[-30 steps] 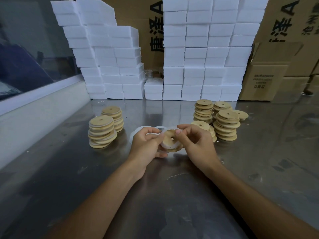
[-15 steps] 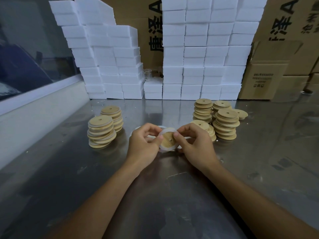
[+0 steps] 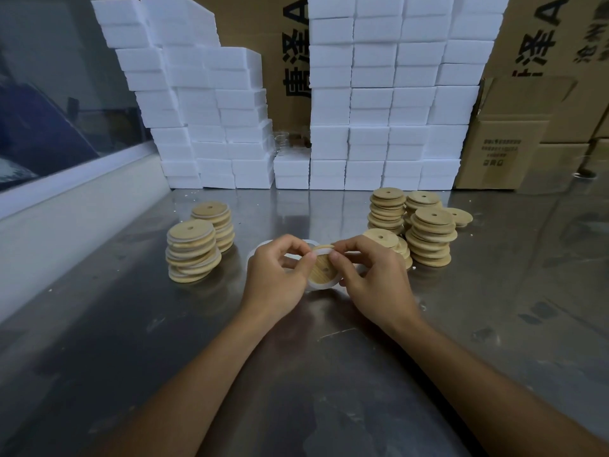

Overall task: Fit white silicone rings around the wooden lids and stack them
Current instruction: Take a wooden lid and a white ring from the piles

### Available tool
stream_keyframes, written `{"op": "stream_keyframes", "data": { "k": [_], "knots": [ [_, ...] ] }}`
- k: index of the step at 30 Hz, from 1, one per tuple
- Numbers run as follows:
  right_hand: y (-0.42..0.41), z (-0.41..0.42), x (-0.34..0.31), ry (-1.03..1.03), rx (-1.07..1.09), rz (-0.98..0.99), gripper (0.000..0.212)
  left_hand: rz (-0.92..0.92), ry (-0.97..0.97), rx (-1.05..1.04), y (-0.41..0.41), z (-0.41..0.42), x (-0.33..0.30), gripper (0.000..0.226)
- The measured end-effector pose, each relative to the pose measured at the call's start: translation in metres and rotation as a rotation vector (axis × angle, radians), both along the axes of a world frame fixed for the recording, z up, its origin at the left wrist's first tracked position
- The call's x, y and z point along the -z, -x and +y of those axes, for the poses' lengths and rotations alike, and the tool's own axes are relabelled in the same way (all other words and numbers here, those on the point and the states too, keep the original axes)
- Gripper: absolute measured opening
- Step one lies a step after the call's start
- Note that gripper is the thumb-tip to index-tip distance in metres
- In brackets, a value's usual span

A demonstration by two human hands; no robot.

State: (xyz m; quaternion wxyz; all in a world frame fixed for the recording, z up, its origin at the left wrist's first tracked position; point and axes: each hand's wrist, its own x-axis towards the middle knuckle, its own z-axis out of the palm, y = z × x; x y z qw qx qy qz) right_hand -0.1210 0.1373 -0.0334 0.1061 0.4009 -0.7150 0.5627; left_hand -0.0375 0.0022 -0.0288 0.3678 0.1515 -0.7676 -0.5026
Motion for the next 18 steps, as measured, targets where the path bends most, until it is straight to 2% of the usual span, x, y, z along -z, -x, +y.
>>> {"op": "stream_keyframes", "data": {
  "k": [4,9,18],
  "knots": [
    [0.0002,-0.0006,-0.0009,-0.018,-0.005,-0.022,0.005,-0.007,0.006,-0.02,-0.0011,-0.0009,-0.0013,0.015],
    [0.0016,-0.0009,-0.0026,0.017,-0.011,-0.145,0.005,-0.031,-0.015,-0.038,-0.0022,0.0001,-0.0042,0.016],
    [0.004,-0.0004,-0.0038,0.041,-0.008,-0.262,0.016,-0.049,-0.118,-0.009,-0.0038,-0.0004,-0.0062,0.017]
  ]
}}
